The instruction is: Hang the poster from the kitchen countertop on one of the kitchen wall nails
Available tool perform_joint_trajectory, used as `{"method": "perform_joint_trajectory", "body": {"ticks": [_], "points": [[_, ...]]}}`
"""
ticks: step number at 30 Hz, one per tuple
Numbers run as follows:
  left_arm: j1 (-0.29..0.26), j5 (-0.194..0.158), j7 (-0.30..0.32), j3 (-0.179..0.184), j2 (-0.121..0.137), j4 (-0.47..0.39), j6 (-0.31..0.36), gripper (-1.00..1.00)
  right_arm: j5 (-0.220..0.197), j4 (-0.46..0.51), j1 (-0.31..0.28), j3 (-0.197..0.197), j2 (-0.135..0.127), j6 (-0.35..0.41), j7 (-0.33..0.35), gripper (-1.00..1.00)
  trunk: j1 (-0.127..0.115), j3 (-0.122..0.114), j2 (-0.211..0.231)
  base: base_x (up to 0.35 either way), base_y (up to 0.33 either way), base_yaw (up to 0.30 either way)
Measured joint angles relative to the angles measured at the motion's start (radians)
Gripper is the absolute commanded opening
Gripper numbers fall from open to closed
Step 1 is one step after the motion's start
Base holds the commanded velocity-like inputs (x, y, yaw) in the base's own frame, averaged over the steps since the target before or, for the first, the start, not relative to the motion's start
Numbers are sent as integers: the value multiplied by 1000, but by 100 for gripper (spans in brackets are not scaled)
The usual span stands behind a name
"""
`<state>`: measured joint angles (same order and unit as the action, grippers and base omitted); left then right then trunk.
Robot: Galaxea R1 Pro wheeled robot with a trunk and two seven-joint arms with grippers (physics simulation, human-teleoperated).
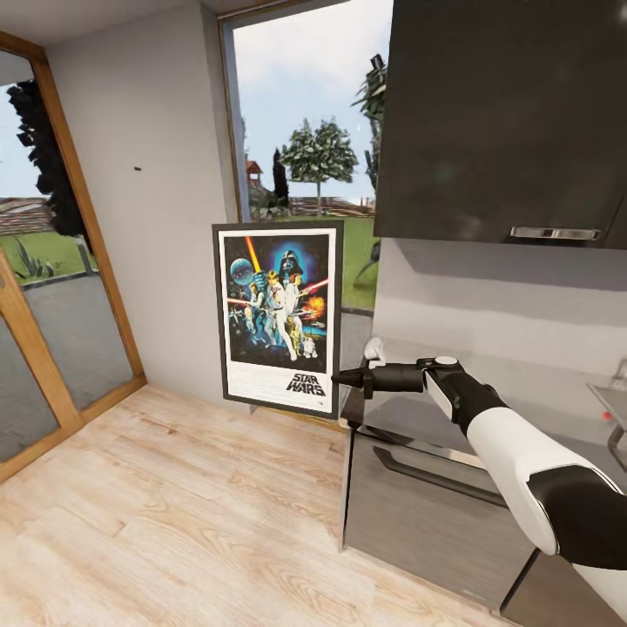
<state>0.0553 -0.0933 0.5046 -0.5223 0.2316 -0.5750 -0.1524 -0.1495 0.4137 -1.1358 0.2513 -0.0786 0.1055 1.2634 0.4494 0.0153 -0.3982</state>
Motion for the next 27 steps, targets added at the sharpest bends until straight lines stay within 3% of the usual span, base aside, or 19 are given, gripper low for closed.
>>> {"method": "perform_joint_trajectory", "body": {"ticks": [17,27], "points": [[0,0,0,0,0,-6,0,100,0,0,0,0,1,0,0,-100,0,0,0,3,2,0],[0,0,0,-2,0,-1,2,100,0,0,0,0,4,1,-1,-100,0,0,0,37,233,0]]}}
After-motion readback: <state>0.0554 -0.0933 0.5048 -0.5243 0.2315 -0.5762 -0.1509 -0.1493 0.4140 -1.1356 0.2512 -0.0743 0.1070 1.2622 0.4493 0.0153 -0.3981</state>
